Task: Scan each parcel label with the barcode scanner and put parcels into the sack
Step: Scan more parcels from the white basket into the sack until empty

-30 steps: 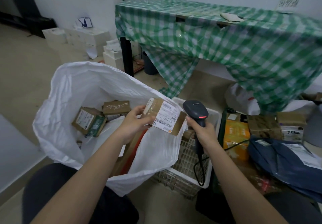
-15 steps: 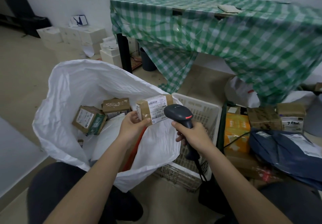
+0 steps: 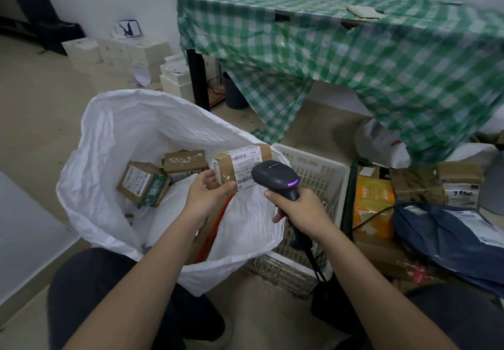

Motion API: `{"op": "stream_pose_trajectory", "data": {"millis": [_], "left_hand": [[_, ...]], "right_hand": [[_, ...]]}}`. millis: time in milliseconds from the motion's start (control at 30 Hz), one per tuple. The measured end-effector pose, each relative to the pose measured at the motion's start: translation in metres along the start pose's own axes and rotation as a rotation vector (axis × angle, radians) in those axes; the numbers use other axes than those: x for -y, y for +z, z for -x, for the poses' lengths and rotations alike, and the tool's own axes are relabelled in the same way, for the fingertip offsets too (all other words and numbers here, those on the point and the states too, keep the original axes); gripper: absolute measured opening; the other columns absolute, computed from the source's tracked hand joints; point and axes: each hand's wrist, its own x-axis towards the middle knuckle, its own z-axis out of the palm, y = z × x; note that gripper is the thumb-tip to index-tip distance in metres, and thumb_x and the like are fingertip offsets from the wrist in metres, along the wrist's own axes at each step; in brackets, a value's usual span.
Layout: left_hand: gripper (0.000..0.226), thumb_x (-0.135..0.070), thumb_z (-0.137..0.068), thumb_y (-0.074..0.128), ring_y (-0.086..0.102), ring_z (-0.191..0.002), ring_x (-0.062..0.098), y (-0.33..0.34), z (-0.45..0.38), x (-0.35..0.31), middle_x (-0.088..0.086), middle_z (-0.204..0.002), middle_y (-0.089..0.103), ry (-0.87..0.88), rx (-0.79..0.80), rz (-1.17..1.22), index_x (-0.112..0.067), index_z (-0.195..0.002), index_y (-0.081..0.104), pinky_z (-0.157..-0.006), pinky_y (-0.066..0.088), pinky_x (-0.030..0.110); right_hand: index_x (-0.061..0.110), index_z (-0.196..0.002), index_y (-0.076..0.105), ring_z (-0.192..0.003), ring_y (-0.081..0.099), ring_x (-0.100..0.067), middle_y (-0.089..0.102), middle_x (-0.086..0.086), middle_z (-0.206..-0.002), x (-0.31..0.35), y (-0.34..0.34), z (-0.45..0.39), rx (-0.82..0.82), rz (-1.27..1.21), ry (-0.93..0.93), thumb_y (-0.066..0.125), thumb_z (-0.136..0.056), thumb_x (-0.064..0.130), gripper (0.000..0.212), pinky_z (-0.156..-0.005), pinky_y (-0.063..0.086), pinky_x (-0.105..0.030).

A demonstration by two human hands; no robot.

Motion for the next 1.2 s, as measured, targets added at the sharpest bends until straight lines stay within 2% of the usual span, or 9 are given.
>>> {"op": "stream_pose_trajectory", "data": {"millis": [133,233,467,533,600,667,733,933,1200], "left_hand": [[0.062,-0.019,-0.078,0.079,0.056,-0.091,0.002,-0.005,-0.001,0.003,-0.001,-0.122,0.059,0.006,0.009,0.007,-0.014,-0.133,0.049,-0.066,0.040,0.012],[0.065,-0.022,-0.078,0.079,0.053,-0.103,0.010,-0.011,-0.003,0.004,-0.002,-0.128,0.056,-0.010,-0.014,0.005,-0.016,-0.135,0.048,-0.072,0.040,0.017],[0.049,-0.017,-0.079,0.077,0.057,-0.092,0.011,-0.055,-0.009,0.010,-0.003,-0.111,0.059,0.069,-0.235,-0.081,-0.020,-0.120,0.051,-0.072,0.045,0.020],[0.051,-0.020,-0.078,0.078,0.055,-0.106,0.022,-0.075,-0.027,0.008,0.004,-0.118,0.056,0.144,-0.358,-0.284,-0.017,-0.121,0.052,-0.085,0.048,0.031],[0.066,-0.022,-0.078,0.076,0.039,-0.131,0.033,-0.091,-0.051,0.005,0.014,-0.142,0.040,0.139,-0.408,-0.510,-0.010,-0.135,0.044,-0.105,0.036,0.040],[0.088,-0.029,-0.081,0.075,0.012,-0.146,0.032,-0.093,-0.066,0.000,0.015,-0.159,0.008,0.034,-0.357,-0.575,-0.010,-0.149,0.023,-0.117,0.019,0.041],[0.090,-0.030,-0.084,0.072,0.005,-0.148,0.028,-0.076,-0.073,-0.006,0.011,-0.161,0.001,0.078,-0.283,-0.575,-0.013,-0.152,0.017,-0.119,0.014,0.041],[0.057,-0.020,-0.090,0.064,0.040,-0.130,0.020,0.026,-0.042,-0.016,0.003,-0.145,0.034,0.426,-0.048,-0.455,-0.017,-0.141,0.039,-0.106,0.040,0.039],[0.031,-0.015,-0.093,0.059,0.049,-0.120,0.019,0.190,-0.072,-0.019,0.005,-0.130,0.050,0.383,0.407,-0.432,-0.013,-0.124,0.057,-0.103,0.039,0.029]], "right_hand": [[0.016,-0.087,0.069,-0.062,0.067,-0.034,0.066,-0.005,-0.057,-0.003,0.003,-0.004,0.000,-0.033,-0.005,0.073,-0.083,0.039,0.023,-0.057,0.051,-0.032],[0.012,-0.083,0.067,-0.057,0.066,-0.021,0.065,-0.008,-0.064,-0.002,0.007,-0.007,-0.010,-0.092,0.002,0.074,-0.083,0.034,0.022,-0.054,0.049,-0.029],[0.006,-0.089,0.066,-0.053,0.063,-0.010,0.063,-0.006,-0.072,-0.008,0.019,-0.031,-0.198,-0.182,0.059,0.074,-0.084,0.030,0.026,-0.054,0.049,-0.028],[0.008,-0.087,0.066,-0.054,0.063,-0.012,0.064,-0.006,-0.072,-0.009,0.023,-0.038,-0.220,-0.192,0.071,0.074,-0.084,0.030,0.024,-0.054,0.048,-0.029],[0.008,-0.087,0.066,-0.055,0.063,-0.013,0.064,-0.007,-0.072,-0.011,0.025,-0.043,-0.215,-0.187,0.083,0.074,-0.083,0.030,0.024,-0.054,0.048,-0.030],[0.007,-0.086,0.067,-0.055,0.063,-0.014,0.064,-0.007,-0.072,-0.015,0.020,-0.046,-0.229,-0.200,0.097,0.075,-0.083,0.030,0.025,-0.053,0.047,-0.030],[0.007,-0.083,0.067,-0.055,0.062,-0.016,0.064,-0.009,-0.071,-0.020,0.007,-0.049,-0.276,-0.234,0.121,0.075,-0.083,0.029,0.024,-0.054,0.048,-0.031],[0.004,-0.082,0.066,-0.059,0.060,-0.023,0.063,-0.011,-0.067,-0.060,-0.048,-0.055,-0.458,-0.286,0.225,0.074,-0.084,0.033,0.029,-0.057,0.049,-0.033],[0.005,-0.086,0.062,-0.054,0.056,-0.018,0.058,-0.007,-0.065,-0.118,-0.110,-0.106,-0.536,-0.346,0.311,0.070,-0.088,0.030,0.026,-0.051,0.045,-0.029]]}}
